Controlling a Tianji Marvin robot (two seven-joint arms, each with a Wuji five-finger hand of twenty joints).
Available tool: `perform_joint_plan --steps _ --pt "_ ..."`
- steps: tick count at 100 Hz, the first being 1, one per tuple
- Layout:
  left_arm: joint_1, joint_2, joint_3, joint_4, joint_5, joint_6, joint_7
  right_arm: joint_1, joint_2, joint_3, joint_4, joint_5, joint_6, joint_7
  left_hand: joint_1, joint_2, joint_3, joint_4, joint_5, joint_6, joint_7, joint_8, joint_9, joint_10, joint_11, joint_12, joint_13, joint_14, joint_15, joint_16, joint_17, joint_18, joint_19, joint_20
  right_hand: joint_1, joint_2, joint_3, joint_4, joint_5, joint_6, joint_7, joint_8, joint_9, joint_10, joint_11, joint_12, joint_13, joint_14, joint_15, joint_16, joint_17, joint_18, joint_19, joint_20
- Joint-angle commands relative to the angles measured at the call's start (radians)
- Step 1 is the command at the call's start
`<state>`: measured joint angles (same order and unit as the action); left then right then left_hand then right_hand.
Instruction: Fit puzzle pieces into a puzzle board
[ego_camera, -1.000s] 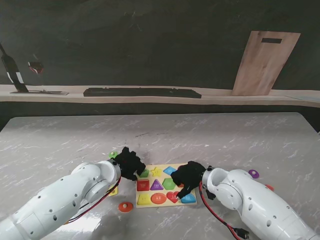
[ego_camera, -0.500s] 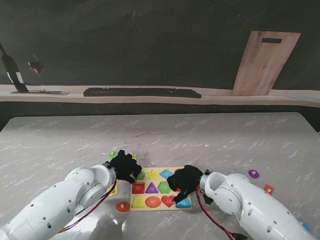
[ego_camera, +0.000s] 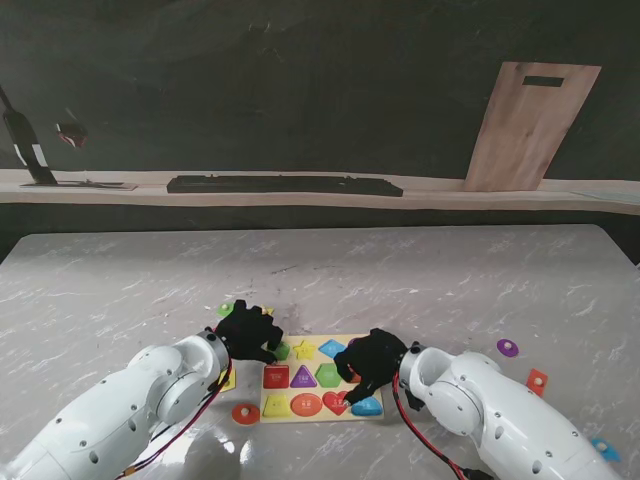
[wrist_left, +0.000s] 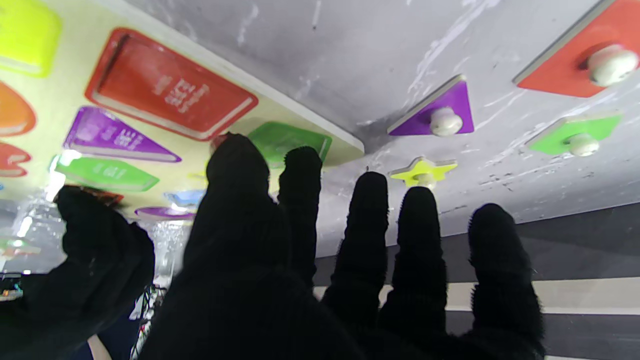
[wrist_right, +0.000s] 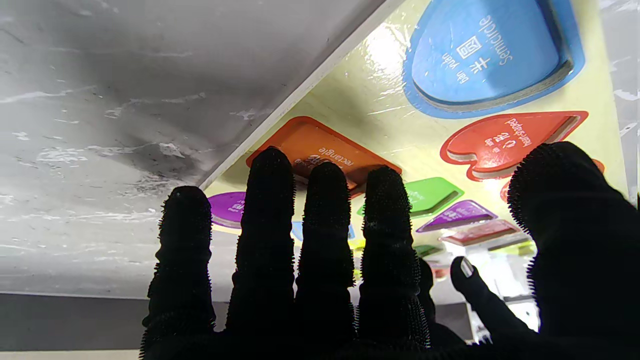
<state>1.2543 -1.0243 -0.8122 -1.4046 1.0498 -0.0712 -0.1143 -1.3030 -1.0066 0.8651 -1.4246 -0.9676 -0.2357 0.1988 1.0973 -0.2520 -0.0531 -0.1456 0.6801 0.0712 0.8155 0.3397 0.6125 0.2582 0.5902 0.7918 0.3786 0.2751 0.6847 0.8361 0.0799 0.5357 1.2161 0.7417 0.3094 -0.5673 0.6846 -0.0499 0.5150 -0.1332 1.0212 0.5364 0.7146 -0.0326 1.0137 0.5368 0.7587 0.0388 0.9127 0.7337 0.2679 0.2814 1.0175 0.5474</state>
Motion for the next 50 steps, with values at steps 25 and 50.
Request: perform_joint_plan --steps 25,50 --pt "0.047 -0.022 -0.048 -0.03 -0.051 -0.012 0.069 -0.048 -0.014 0.048 -0.029 -0.031 0.012 -0.058 -0.003 0.021 -0.01 0.031 0.033 0.011 -0.034 0.028 -0.021 0.029 -0.033 -0.064 -0.024 0.002 -0.017 -0.029 -0.02 -0.2 -0.007 -0.032 0.021 0.026 -0.021 -0.01 -0.012 -0.056 -0.156 -0.082 -0.038 0.028 -0.032 -0.025 -0.021 0.024 -0.01 -0.014 -0.019 0.022 -0.002 -0.015" --pt "0.103 -0.058 -0.114 -0.059 -0.149 -0.003 0.195 -0.105 -0.024 0.147 -0.089 -0.041 0.002 -0.108 -0.151 0.086 0.013 0.069 -0.073 0.104 -0.267 0.05 -0.105 0.034 -0.172 -0.24 -0.073 -0.007 -0.163 -0.18 -0.057 -0.177 -0.17 -0.181 0.019 0.04 -0.027 -0.008 -0.043 -0.052 -0.164 -0.081 -0.067 0.03 -0.055 -0.043 -0.044 0.026 -0.078 -0.053 -0.022 0.02 -0.002 -0.018"
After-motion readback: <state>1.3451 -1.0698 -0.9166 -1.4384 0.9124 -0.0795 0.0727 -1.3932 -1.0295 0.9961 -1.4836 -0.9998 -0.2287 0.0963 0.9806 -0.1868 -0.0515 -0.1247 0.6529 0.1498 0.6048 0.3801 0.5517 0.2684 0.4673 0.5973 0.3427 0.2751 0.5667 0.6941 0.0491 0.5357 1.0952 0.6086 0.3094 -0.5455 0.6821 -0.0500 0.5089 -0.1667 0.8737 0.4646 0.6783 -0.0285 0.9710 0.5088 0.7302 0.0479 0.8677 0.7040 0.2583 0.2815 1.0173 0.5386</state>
